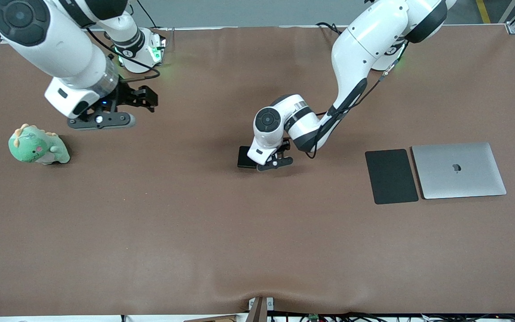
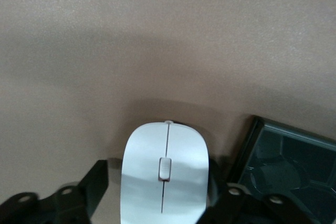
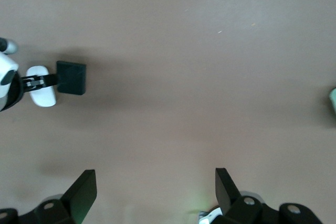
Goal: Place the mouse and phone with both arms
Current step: 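Carry the mouse toward the black pad while the right gripper reaches the phone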
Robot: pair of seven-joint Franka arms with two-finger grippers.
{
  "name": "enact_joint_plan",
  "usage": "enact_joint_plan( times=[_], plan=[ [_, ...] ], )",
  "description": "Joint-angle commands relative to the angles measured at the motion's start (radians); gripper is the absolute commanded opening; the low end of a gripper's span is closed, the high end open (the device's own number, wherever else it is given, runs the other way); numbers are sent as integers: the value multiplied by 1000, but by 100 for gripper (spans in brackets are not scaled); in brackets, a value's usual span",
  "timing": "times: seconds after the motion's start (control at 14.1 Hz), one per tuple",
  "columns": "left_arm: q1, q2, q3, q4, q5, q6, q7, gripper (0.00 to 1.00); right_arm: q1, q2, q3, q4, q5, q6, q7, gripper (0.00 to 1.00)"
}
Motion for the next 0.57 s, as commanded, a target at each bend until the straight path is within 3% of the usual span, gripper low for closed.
enact_joint_plan(
  times=[0.0,0.21,0.5],
  plan=[
    [-16,6,5,0,31,14,-45,70,-2,16,-9,7,54,26,10,100],
    [-14,3,5,2,31,6,-39,51,30,42,-9,10,57,38,11,100],
    [9,-55,4,12,36,-81,-24,49,81,66,-9,13,52,40,26,100]
  ],
)
